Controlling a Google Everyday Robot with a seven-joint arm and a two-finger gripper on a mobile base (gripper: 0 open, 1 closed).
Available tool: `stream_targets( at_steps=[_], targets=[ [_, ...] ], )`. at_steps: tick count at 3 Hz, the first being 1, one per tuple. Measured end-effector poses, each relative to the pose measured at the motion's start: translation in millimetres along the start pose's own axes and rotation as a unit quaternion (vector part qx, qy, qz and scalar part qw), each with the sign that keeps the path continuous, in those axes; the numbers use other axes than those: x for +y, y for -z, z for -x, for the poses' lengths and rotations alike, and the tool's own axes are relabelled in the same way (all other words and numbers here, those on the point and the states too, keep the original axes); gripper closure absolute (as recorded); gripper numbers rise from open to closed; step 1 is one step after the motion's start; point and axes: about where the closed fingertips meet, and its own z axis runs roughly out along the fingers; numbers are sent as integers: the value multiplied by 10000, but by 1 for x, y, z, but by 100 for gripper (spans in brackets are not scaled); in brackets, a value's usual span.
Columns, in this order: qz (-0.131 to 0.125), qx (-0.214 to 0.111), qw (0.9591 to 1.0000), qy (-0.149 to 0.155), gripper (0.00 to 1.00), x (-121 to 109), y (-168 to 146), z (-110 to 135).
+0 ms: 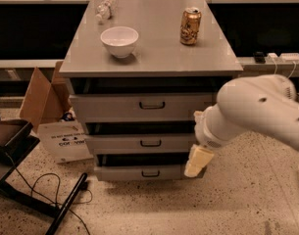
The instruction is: Open middle drawer
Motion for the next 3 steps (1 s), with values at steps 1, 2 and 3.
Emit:
stream_targets(
  at_steps=[1, 2, 3],
  targets=[
    [-46, -36, 10000, -73, 0, -21, -73, 1],
    [-46, -36, 10000, -73, 0, -21, -73, 1],
    [-3, 196, 9998, -58, 0, -26, -93, -10]
  ],
)
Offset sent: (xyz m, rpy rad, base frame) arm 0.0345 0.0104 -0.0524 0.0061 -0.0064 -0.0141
